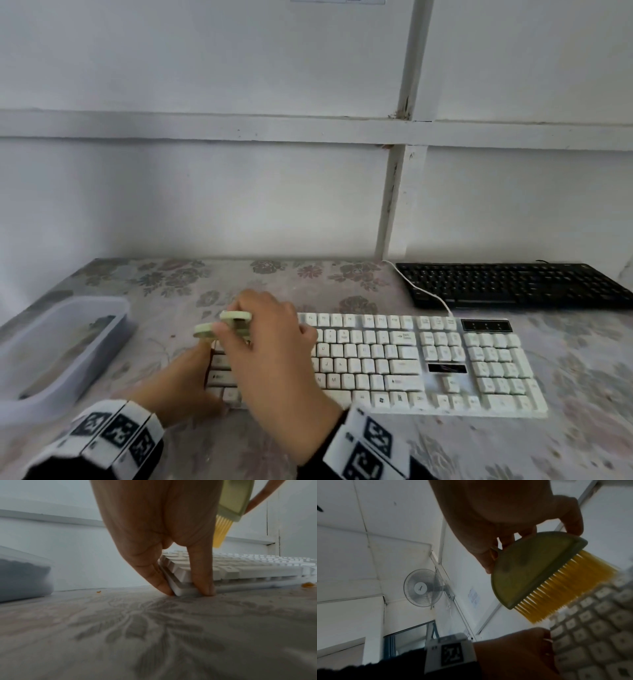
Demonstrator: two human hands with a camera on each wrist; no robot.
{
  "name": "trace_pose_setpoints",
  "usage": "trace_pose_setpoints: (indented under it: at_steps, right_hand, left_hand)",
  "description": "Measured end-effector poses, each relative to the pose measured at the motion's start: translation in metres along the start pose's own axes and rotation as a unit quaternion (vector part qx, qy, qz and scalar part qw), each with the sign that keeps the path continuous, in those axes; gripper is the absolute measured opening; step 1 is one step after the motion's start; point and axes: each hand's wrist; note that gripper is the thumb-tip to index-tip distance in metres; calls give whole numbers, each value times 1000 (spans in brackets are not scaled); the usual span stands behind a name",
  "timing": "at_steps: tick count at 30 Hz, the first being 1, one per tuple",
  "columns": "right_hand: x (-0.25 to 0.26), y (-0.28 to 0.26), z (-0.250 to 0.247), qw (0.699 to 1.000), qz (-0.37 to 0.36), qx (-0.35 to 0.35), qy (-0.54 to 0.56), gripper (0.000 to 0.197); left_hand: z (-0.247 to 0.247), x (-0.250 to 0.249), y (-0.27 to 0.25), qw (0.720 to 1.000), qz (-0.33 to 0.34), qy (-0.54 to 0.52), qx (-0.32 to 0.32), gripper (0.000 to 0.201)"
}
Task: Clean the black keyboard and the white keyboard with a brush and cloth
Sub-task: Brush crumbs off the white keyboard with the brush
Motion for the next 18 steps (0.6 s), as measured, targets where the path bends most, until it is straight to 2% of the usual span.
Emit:
trace_pose_setpoints:
  at_steps: [3, 6, 9, 12, 16, 18]
  right_hand:
    - [-1, 1, 9, 1000, 25, 12, -8, 9]
    - [-9, 0, 3, 999, 44, 16, -28, 11]
    - [-15, -1, -9, 997, 60, 9, -45, 7]
    - [-11, -3, -11, 995, 38, 10, -88, 11]
    - [-2, -4, 1, 998, 23, 17, -49, 12]
    - [-6, -4, 2, 998, 21, 10, -56, 10]
  left_hand:
    - [0, 0, 0, 1000, -4, 0, -2, 88]
    - [-3, -8, -5, 999, -14, -5, -28, 82]
    - [-3, -12, -6, 999, -18, -9, -28, 88]
    - [-3, -10, -6, 999, -18, -18, -20, 88]
    - [-2, -5, -5, 999, -41, -24, -14, 85]
    - [-3, -9, -6, 999, -33, -17, -18, 85]
Point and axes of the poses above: each hand's wrist, its own y-axis towards the middle knuckle, its own z-axis out of the palm, x = y × z, and after that the axes turned 7 degrees about -z, right-handed
